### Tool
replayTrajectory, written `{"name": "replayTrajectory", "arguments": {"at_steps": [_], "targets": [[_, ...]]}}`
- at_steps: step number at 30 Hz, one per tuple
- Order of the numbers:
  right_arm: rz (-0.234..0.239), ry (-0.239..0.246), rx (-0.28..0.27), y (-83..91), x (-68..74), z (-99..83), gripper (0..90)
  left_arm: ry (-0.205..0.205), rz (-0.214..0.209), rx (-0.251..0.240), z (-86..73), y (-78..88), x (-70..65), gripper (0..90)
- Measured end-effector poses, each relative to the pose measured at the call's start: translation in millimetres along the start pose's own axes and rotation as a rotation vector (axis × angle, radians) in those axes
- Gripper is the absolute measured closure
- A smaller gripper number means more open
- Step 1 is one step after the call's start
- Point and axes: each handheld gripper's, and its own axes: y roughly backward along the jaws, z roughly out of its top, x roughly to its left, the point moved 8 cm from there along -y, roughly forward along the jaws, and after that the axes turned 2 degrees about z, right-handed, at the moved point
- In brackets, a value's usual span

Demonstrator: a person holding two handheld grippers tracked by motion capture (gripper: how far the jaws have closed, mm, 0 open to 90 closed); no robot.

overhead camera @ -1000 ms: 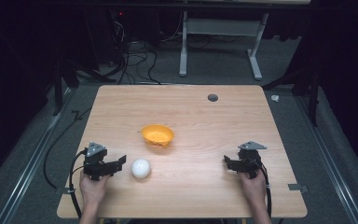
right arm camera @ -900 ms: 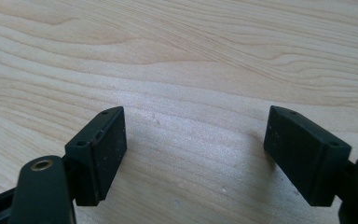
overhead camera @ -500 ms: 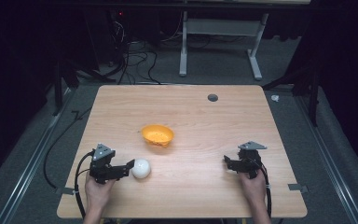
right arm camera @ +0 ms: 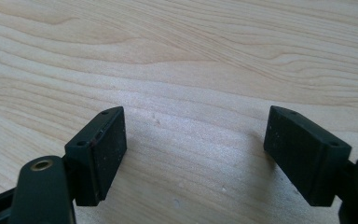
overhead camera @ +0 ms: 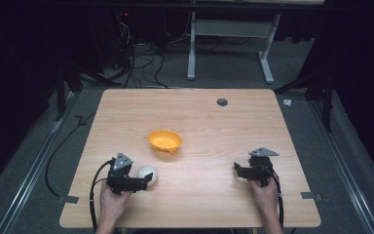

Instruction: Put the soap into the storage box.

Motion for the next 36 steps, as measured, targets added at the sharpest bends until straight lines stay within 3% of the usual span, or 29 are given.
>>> {"name": "replayTrajectory", "arguments": {"at_steps": [10,20,25,33,36], "targets": [[0.000,0.001,0.000,0.0,0.0,-0.1,21.9,-0.039,0.008,0.062,-7.1,-21.1,-12.7,3.7],[0.000,-0.001,0.001,0.1,0.1,-0.1,21.9,-0.034,0.023,0.089,-12.7,-31.8,-12.9,4.5],[-0.001,0.001,0.000,0.0,0.0,-0.1,21.9,-0.043,0.034,0.102,-14.9,-36.6,-13.8,7.2],[-0.001,-0.002,0.002,0.0,0.5,-0.1,21.9,-0.024,0.049,0.090,-21.4,-40.0,-12.2,16.1],[-0.002,0.003,0.001,-0.1,0.3,-0.1,21.8,-0.039,0.072,0.082,-22.7,-40.6,-11.5,20.6]]}}
